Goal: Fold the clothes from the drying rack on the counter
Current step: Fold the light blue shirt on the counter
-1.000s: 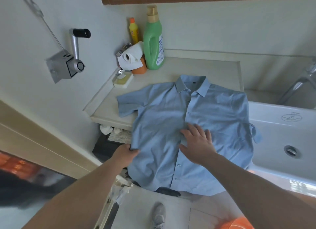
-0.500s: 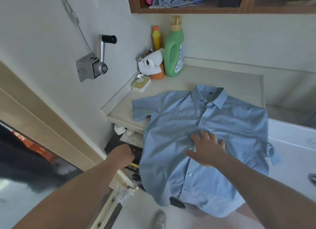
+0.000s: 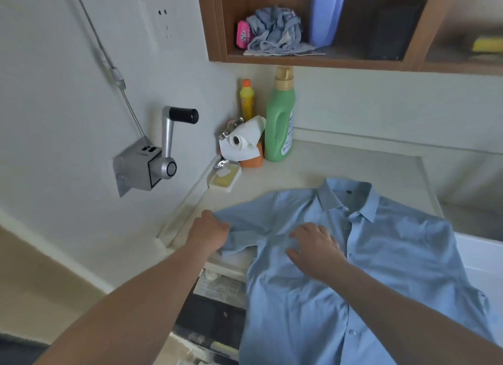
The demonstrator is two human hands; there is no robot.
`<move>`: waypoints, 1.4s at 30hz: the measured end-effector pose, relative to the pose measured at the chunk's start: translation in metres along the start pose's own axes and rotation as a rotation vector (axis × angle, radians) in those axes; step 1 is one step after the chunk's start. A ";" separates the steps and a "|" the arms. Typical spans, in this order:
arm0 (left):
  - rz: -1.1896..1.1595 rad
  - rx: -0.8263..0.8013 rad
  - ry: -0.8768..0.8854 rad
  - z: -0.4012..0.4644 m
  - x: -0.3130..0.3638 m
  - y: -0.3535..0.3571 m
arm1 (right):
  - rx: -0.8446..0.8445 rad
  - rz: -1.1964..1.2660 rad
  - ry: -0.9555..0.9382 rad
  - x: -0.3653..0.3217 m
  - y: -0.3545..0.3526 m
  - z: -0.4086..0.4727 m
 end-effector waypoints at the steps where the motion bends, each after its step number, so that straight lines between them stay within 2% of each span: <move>1: 0.023 -0.006 -0.024 0.009 0.000 0.000 | -0.006 -0.001 -0.001 -0.006 0.002 0.008; 6: 0.099 -0.049 -0.031 0.049 0.004 0.003 | -0.014 -0.028 0.038 -0.026 0.005 0.039; 9: 0.161 -0.093 0.065 0.061 0.003 0.005 | -0.031 -0.016 0.078 -0.033 0.012 0.048; 11: 0.175 -0.054 0.133 0.064 0.005 0.001 | -0.051 -0.040 0.096 -0.036 0.015 0.051; 16: -0.156 0.080 0.237 0.052 0.029 -0.024 | -0.115 -0.091 0.128 -0.041 0.017 0.065; 20: -0.119 0.130 0.393 0.027 0.061 -0.034 | -0.176 -0.099 0.159 -0.044 0.018 0.075; 23: -0.092 0.085 0.421 0.013 0.082 -0.030 | -0.156 -0.111 0.139 -0.043 0.018 0.082; 27: -0.066 -0.058 0.437 -0.006 0.109 -0.014 | -0.210 -0.092 0.082 -0.032 0.019 0.085; 29: -0.049 -0.130 0.435 -0.020 0.120 -0.006 | -0.197 0.016 0.017 -0.021 0.013 0.088; 31: -0.126 -0.246 0.410 -0.032 0.130 0.005 | -0.089 0.324 -0.026 -0.005 -0.003 0.086; 32: -0.167 -0.320 0.400 -0.040 0.134 0.014 | -0.016 0.486 -0.007 0.007 -0.012 0.081; 34: -0.141 -0.435 0.429 -0.051 0.138 0.030 | 0.111 0.660 0.118 0.031 -0.029 0.069; 35: -0.099 -0.497 0.448 -0.055 0.137 0.039 | 0.135 0.698 0.183 0.042 -0.032 0.064; 37: 0.013 -0.576 0.474 -0.063 0.132 0.057 | 0.076 0.819 0.262 0.062 -0.030 0.058; 38: 0.104 -0.546 0.497 -0.064 0.128 0.061 | 0.025 0.888 0.264 0.066 -0.028 0.057; 40: 0.293 -0.364 0.523 -0.059 0.114 0.065 | -0.036 0.945 0.247 0.071 -0.024 0.058; 42: 0.389 -0.247 0.455 -0.056 0.098 0.064 | -0.060 0.900 0.229 0.071 -0.023 0.057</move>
Point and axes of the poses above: each hand's wrist, its own z-axis towards the middle knuckle, its own y-axis out of the palm, x = y × z, the point moved 2 cm from there along z, towards the middle knuckle, and after that the axes turned 5 degrees about -x, right-handed, at the moved point
